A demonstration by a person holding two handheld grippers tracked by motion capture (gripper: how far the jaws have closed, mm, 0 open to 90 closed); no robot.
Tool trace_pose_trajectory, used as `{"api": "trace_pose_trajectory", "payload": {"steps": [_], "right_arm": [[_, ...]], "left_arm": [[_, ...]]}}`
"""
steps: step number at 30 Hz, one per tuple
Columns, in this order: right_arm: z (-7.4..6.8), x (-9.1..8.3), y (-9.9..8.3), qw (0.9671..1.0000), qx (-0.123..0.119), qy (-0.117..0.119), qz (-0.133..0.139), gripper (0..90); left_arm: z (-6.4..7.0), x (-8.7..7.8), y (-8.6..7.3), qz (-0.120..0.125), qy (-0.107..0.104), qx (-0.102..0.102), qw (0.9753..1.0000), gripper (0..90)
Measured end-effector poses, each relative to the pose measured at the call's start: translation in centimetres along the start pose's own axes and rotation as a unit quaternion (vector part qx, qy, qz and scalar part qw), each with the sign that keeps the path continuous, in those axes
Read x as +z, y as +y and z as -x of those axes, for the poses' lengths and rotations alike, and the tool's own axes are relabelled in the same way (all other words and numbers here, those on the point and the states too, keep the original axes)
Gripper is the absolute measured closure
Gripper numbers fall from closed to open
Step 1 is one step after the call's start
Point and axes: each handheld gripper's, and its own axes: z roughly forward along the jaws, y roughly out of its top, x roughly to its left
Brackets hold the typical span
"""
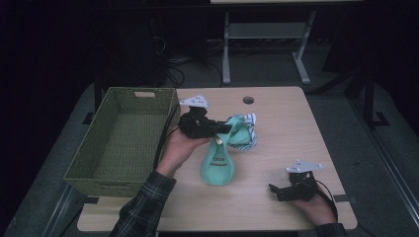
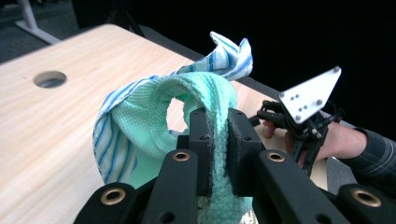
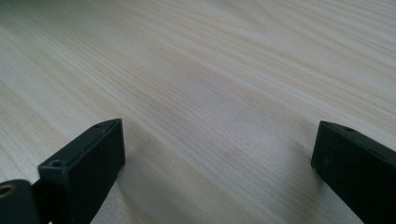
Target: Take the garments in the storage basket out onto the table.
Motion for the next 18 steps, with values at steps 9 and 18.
{"api": "trace_pose_trajectory", "payload": {"steps": [9,18], "right_arm": [[0.0,0.0,0.0,1.0000,0.001,0.001,-0.001,2.4],[0.0,0.0,0.0,1.0000,0.000,0.000,-0.001,2.4]], "left_arm": [[0.0,2.2,-2.0,-0.010,-0.028,0.002,0.9996,81.5],[0.1,5.4,-4.2,-0.048,-0.041,0.013,0.9979,81.4]]}}
